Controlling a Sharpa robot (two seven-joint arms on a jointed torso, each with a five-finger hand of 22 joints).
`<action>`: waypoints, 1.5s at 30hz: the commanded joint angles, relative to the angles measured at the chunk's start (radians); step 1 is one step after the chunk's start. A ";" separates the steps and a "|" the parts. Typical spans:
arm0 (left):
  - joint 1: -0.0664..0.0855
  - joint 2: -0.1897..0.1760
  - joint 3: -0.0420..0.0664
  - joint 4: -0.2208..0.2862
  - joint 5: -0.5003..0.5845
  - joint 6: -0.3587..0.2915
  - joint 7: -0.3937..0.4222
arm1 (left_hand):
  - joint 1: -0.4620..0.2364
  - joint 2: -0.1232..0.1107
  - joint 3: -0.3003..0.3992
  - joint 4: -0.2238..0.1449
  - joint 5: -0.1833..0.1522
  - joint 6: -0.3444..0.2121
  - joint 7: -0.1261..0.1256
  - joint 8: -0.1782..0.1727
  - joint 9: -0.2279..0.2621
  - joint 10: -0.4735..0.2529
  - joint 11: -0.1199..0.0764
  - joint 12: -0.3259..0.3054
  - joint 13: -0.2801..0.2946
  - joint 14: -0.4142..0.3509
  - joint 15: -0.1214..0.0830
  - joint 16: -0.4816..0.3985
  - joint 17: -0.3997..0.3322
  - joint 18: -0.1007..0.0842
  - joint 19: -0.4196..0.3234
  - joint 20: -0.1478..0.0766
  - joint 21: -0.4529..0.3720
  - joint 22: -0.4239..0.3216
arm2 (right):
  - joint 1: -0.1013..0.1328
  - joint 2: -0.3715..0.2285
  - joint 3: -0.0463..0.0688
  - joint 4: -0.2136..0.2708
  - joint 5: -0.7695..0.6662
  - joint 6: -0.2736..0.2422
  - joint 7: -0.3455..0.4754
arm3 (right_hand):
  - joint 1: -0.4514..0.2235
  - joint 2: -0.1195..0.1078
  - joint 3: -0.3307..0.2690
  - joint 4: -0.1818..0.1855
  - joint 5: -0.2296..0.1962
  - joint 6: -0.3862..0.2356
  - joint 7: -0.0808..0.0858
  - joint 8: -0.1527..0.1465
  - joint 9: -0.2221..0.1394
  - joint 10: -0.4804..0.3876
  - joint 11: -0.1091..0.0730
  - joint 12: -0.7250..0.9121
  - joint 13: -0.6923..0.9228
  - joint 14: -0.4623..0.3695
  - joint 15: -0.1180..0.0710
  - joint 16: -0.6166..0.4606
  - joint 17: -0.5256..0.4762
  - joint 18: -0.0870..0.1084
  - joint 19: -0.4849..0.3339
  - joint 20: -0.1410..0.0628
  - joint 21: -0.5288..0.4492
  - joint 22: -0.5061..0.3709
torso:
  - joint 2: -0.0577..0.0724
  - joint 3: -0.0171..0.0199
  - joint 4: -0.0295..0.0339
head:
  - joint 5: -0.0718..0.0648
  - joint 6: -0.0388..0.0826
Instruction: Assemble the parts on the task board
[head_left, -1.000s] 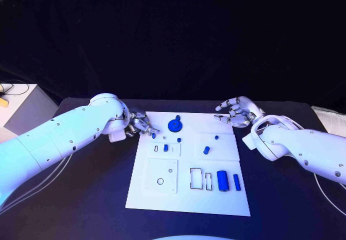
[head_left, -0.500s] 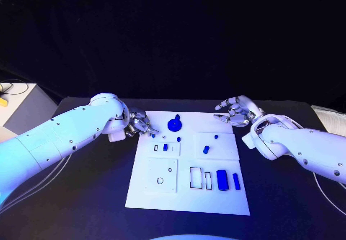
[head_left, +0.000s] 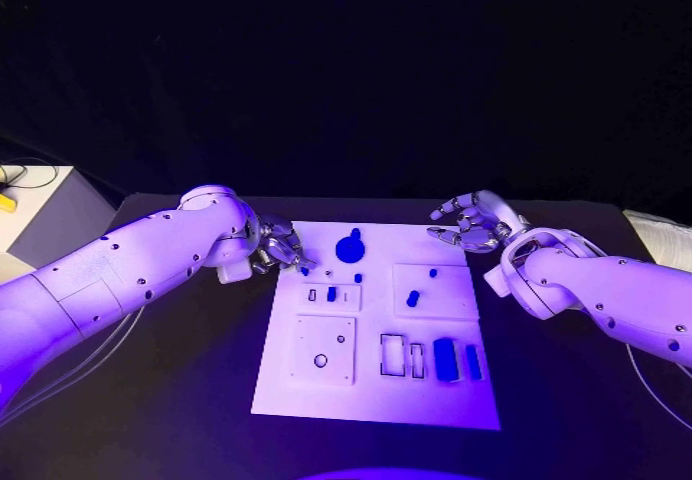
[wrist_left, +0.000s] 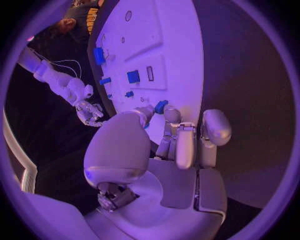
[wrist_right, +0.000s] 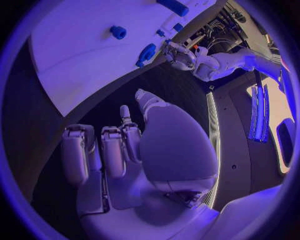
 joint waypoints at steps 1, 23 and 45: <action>0.000 0.000 -0.001 0.002 0.020 0.006 0.002 | 0.021 0.001 0.033 -0.002 0.006 -0.002 -0.006 0.008 0.001 -0.002 -0.008 0.004 -0.001 0.052 -0.009 0.006 0.144 0.013 0.002 -0.008 0.005 0.002 | 0.000 0.001 0.000 0.000 0.000 0.004 0.008 | -0.012 0.002 0.008 0.000 0.006 -0.005 0.001 -0.003 -0.001 -0.005 0.002 -0.004 0.129 0.091 0.004 -0.007 0.199 0.009 0.068 0.003 -0.006 0.192 | 0.000 0.0000 0.0000 | 0.001 -0.001; 0.000 -0.043 -0.002 0.077 0.154 -0.033 0.003 | 0.021 -0.062 0.426 -0.143 0.009 -0.032 -0.011 0.099 0.067 0.038 -0.016 0.020 0.013 0.058 -0.016 0.018 0.155 0.010 0.012 -0.016 0.016 0.029 | -0.001 0.001 0.000 -0.003 0.000 -0.004 0.011 | -0.017 0.002 0.009 0.004 0.006 -0.005 0.002 -0.003 -0.001 -0.007 0.002 -0.005 0.128 0.090 0.004 -0.007 0.198 0.010 0.067 0.003 -0.008 0.190 | -0.001 0.0004 0.0006 | 0.005 0.001; -0.029 -0.172 -0.024 0.307 0.004 -0.216 0.008 | -0.029 -0.092 0.504 -0.188 0.023 -0.005 -0.021 0.118 0.078 0.101 -0.026 0.060 0.072 0.072 -0.025 0.035 0.180 0.001 0.042 -0.023 0.042 0.078 | -0.001 0.006 0.000 -0.025 0.065 -0.037 0.076 | -0.017 -0.020 0.080 0.007 0.007 -0.032 0.001 -0.003 0.002 -0.416 0.002 -0.618 -0.395 -0.096 0.001 -0.498 -0.306 0.161 -0.224 -0.002 -0.843 -0.412 | -0.010 0.0047 0.0054 | 0.020 -0.003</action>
